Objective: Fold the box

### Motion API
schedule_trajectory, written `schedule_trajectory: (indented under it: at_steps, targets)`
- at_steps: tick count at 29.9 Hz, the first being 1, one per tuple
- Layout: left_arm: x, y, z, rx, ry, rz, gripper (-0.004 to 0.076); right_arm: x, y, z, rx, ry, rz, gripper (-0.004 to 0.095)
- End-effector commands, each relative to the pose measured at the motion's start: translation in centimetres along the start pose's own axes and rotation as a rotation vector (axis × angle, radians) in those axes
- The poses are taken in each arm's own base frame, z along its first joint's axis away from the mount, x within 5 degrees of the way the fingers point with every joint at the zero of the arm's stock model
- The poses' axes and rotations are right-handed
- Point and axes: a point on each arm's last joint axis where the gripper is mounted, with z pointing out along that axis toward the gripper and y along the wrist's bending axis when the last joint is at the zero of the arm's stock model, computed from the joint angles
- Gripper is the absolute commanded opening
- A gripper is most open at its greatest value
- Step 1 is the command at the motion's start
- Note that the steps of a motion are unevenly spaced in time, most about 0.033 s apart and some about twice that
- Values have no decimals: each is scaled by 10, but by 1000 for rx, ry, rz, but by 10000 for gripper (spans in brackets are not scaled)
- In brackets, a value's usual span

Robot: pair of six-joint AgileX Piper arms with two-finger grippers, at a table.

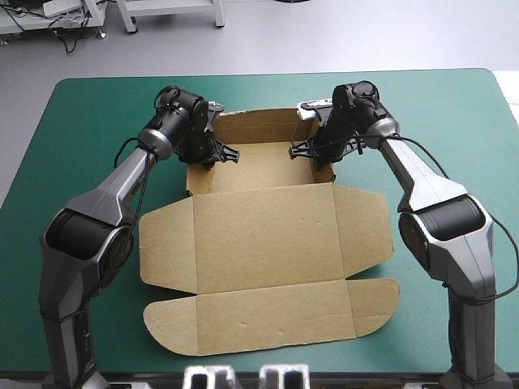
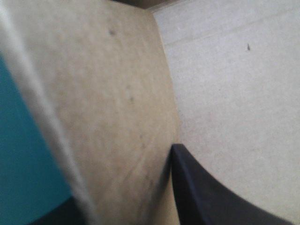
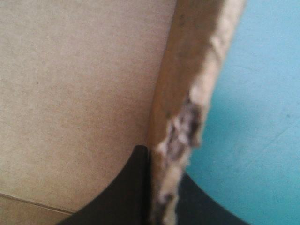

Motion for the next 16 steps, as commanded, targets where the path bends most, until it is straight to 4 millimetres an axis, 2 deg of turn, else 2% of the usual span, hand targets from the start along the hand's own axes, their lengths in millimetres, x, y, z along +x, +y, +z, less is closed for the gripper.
schedule_trajectory:
  at_steps: [1, 5, 13, 16]
  targets:
    - [-7, -21, -39, 166, -148, -70, -10, -1, 19, -39, -89, -78, -42, -24]
    - [-11, -25, -40, 220, -176, -164, -10, -1, 17, -39, -69, -78, -32, -24]
    - [-13, -27, -39, 247, -193, -178, -9, -1, 16, -37, -61, -74, -43, -18]
    - [-13, -27, -38, 243, -191, -147, 0, -1, 17, -37, -65, -75, -75, 55]
